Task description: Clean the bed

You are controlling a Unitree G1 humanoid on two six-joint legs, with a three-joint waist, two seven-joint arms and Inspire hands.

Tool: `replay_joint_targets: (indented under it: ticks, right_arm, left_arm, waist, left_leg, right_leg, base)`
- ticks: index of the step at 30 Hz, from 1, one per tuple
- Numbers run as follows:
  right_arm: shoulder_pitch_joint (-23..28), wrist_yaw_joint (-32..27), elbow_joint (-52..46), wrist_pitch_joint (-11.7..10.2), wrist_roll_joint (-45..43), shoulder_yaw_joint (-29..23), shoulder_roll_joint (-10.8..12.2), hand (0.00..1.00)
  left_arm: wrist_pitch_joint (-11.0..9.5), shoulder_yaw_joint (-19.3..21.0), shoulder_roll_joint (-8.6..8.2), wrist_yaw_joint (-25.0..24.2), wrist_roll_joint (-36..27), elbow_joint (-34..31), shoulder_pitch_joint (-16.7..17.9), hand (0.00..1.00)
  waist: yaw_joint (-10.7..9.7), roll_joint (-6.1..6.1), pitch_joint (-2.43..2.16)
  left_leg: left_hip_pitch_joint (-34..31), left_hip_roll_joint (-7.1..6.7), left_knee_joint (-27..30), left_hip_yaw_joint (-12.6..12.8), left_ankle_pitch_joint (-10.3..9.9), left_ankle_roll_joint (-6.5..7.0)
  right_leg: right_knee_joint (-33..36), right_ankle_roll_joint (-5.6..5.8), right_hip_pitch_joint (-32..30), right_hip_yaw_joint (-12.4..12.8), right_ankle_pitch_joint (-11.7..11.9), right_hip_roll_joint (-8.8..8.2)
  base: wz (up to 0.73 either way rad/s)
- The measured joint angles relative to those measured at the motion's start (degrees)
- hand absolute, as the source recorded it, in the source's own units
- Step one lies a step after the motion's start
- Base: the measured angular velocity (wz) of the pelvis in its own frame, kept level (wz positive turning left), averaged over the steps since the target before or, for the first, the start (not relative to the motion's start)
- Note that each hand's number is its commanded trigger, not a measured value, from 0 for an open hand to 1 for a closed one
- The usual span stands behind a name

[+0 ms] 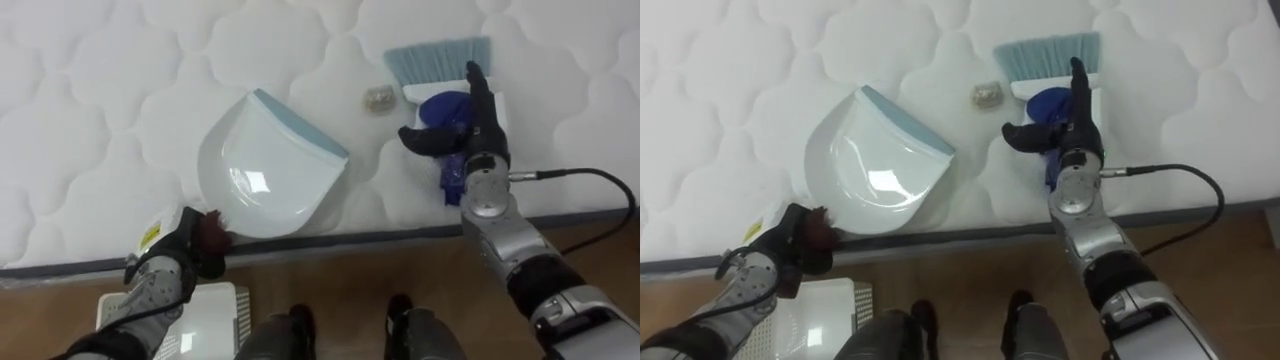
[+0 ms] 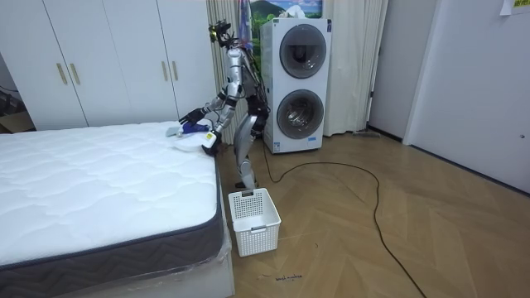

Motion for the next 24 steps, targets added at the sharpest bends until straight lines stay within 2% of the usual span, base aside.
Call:
replay_joint_targets:
  ticks: [5,12,18,24]
  right_arm:
    - [0.0,-0.1,0.8,-0.1,0.0,0.0,-0.1,0.0]
    - [0.1,-0.2,1.0,-0.1,-0.1,-0.1,-0.7,0.0]
    - [0.8,-0.4,2.9,-0.2,-4.4,-0.2,-1.8,0.0]
    - [0.9,-0.7,3.6,-0.2,-6.3,-0.2,-1.9,0.0]
  left_arm:
    - [-0.1,-0.1,-0.01,0.2,-0.1,0.0,-0.2,1.0]
    - [-0.4,-0.6,0.08,0.3,0.0,0.0,-0.2,1.0]
    - [-0.6,-0.8,0.06,-0.4,0.0,-1.0,-0.1,1.0]
    - [-0.6,-0.8,0.06,-0.7,0.0,-1.1,-0.1,1.0]
  waist:
    - [0.2,-0.27,0.28]
    - [0.2,-0.2,0.32]
    - [0.2,-0.2,0.31]
    - [0.3,-0.2,0.29]
  left_leg:
    - [-0.1,0.0,-0.1,-0.1,0.0,0.01]
    - [-0.5,-0.03,0.0,-0.5,0.0,0.01]
    - [-0.4,-0.66,-0.2,-1.1,0.0,0.05]
    - [-0.3,-0.71,-0.2,-1.1,-0.1,0.1]
  right_leg:
    - [-0.3,-0.03,0.1,-0.2,-0.2,-0.01]
    - [-0.3,-0.03,0.1,-0.9,-0.2,-0.21]
    - [-0.2,0.08,0.4,-1.5,-0.3,-0.85]
    - [-0.1,0.11,0.4,-1.5,-0.3,-0.9]
  base:
    - [0.0]
    - [0.03]
    - [0.06]
    - [0.0]
